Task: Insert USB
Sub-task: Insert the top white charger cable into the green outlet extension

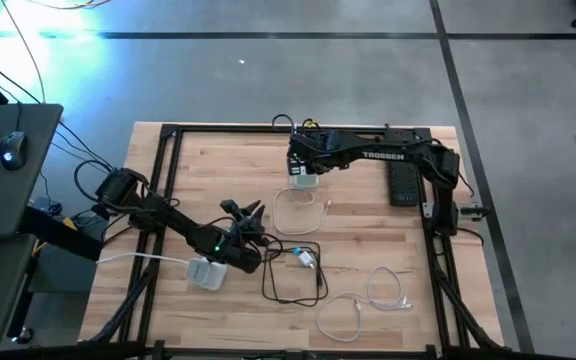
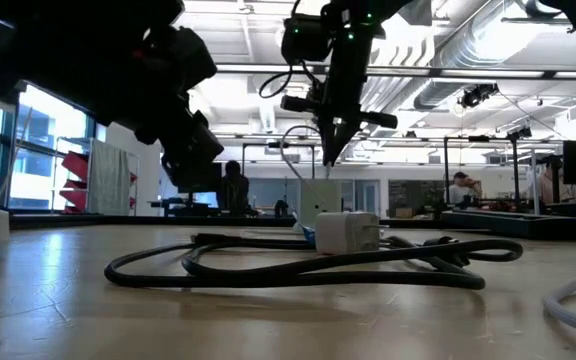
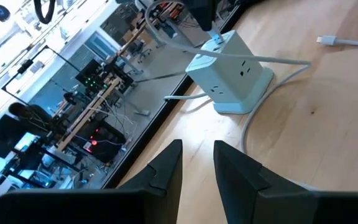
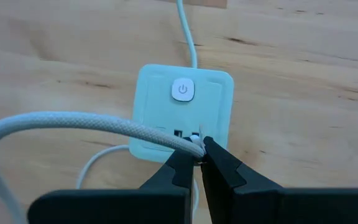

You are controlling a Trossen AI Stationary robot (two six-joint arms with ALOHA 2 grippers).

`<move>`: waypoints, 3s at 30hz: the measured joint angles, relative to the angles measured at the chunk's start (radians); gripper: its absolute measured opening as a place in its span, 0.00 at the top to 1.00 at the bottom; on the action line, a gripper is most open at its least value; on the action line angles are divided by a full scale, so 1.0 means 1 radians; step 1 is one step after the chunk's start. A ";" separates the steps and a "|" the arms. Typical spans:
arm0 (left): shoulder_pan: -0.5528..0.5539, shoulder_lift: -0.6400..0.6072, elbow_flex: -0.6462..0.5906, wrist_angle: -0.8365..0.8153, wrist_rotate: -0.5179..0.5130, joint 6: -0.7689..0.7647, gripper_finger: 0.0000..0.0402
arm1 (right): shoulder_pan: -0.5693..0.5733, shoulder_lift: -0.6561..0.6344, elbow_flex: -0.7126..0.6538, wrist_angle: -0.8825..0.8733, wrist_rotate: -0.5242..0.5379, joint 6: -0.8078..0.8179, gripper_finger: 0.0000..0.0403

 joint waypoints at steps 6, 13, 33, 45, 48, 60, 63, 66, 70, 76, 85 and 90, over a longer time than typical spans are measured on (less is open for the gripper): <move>0.000 0.000 0.000 0.006 -0.032 0.031 0.83 | -0.002 0.000 0.000 -0.002 -0.001 -0.005 1.00; 0.008 0.000 0.000 0.008 -0.033 0.045 0.83 | -0.002 0.004 0.000 -0.003 0.014 0.004 1.00; 0.008 -0.005 0.001 0.059 -0.054 0.121 0.83 | 0.020 0.026 0.014 -0.025 0.008 0.022 1.00; 0.008 -0.005 0.001 0.060 -0.054 0.144 0.83 | -0.028 0.029 0.046 -0.046 -0.079 -0.028 1.00; 0.008 -0.005 0.001 0.062 -0.054 0.144 0.83 | -0.036 0.029 0.047 -0.047 -0.092 -0.034 1.00; 0.008 -0.005 0.001 0.067 -0.054 0.144 0.83 | -0.052 0.028 0.047 -0.045 -0.129 -0.026 1.00; 0.008 -0.004 0.001 0.067 -0.054 0.144 0.83 | -0.055 0.024 0.047 -0.043 -0.136 -0.027 1.00; 0.008 -0.004 0.001 0.070 -0.054 0.144 0.83 | -0.059 0.021 0.047 -0.043 -0.141 -0.033 1.00; 0.008 -0.004 0.001 0.075 -0.054 0.144 0.83 | -0.065 0.010 0.047 -0.044 -0.142 -0.034 1.00; 0.008 -0.004 0.001 0.075 -0.050 0.144 0.83 | -0.066 0.009 0.047 -0.044 -0.158 -0.044 1.00; 0.008 -0.003 0.001 0.082 -0.047 0.144 0.83 | -0.066 0.009 0.047 -0.060 -0.126 -0.040 1.00; 0.008 -0.003 0.001 0.082 -0.047 0.144 0.83 | -0.065 0.009 0.047 -0.051 -0.128 -0.041 1.00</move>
